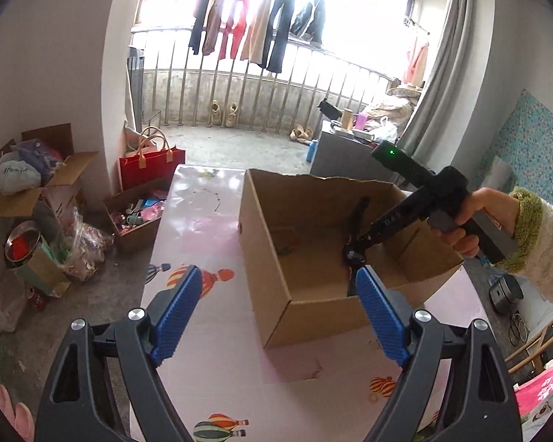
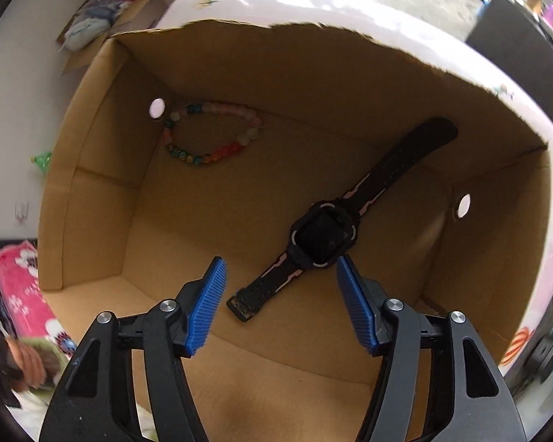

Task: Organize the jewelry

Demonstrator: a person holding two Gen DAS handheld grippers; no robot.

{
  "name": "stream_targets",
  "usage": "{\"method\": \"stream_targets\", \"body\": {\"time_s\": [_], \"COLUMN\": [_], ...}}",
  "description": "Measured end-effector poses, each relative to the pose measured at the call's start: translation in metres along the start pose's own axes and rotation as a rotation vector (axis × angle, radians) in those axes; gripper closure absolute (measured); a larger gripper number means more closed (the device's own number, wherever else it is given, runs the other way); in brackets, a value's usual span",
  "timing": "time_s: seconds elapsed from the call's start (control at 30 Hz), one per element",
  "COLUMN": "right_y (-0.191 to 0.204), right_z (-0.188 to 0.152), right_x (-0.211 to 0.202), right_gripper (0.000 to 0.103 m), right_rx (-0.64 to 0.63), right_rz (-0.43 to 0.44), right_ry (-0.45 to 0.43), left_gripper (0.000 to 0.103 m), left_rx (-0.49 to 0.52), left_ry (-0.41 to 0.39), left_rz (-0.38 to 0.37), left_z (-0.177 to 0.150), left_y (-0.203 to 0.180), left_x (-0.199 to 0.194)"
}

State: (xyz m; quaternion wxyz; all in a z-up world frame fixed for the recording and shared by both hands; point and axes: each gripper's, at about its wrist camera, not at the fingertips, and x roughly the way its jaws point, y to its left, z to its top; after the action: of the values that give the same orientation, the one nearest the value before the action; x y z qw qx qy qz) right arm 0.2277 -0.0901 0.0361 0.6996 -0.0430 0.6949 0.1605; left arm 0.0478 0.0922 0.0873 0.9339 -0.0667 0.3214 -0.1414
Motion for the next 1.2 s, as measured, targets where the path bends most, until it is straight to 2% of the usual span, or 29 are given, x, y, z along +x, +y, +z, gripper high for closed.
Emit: {"method": "stream_targets", "body": {"time_s": [0.17, 0.37, 0.4, 0.5, 0.63, 0.7, 0.73, 0.8, 0.83, 1.03, 1.2], "right_y": [-0.022, -0.038, -0.04, -0.054, -0.08, -0.085, -0.084, -0.078, -0.073, -0.054, -0.041], "right_z": [0.009, 0.012, 0.014, 0.01, -0.006, -0.014, -0.017, -0.024, -0.024, -0.014, -0.006], "right_x": [0.033, 0.041, 0.041, 0.038, 0.04, 0.044, 0.048, 0.055, 0.057, 0.048, -0.009], "right_gripper": [0.043, 0.042, 0.043, 0.06, 0.063, 0.076, 0.079, 0.079, 0.078, 0.059, 0.053], "right_rx": [0.199, 0.323, 0.336, 0.427, 0.61, 0.679, 0.7, 0.752, 0.757, 0.688, 0.592], "right_rz": [0.014, 0.033, 0.037, 0.049, 0.198, 0.285, 0.35, 0.459, 0.48, 0.499, 0.455], "right_ry": [0.09, 0.052, 0.045, 0.019, 0.012, 0.023, 0.031, 0.048, 0.049, 0.003, -0.117], "left_gripper": [0.02, 0.02, 0.02, 0.02, 0.02, 0.02, 0.02, 0.02, 0.02, 0.02, 0.02], "left_rx": [-0.009, -0.089, -0.096, -0.11, -0.128, -0.131, -0.13, -0.129, -0.13, -0.127, -0.095], "left_ry": [0.035, 0.085, 0.083, 0.069, 0.058, 0.061, 0.063, 0.061, 0.061, 0.054, 0.058], "left_rz": [0.04, 0.006, 0.003, -0.009, -0.028, -0.032, -0.034, -0.033, -0.033, -0.022, 0.001], "left_z": [-0.028, -0.05, -0.051, -0.053, -0.053, -0.053, -0.054, -0.055, -0.055, -0.056, -0.06], "left_y": [0.018, 0.035, 0.036, 0.038, 0.041, 0.041, 0.041, 0.04, 0.041, 0.037, 0.031], "left_x": [0.0, 0.005, 0.006, 0.004, 0.005, 0.006, 0.006, 0.005, 0.005, 0.001, -0.001]}}
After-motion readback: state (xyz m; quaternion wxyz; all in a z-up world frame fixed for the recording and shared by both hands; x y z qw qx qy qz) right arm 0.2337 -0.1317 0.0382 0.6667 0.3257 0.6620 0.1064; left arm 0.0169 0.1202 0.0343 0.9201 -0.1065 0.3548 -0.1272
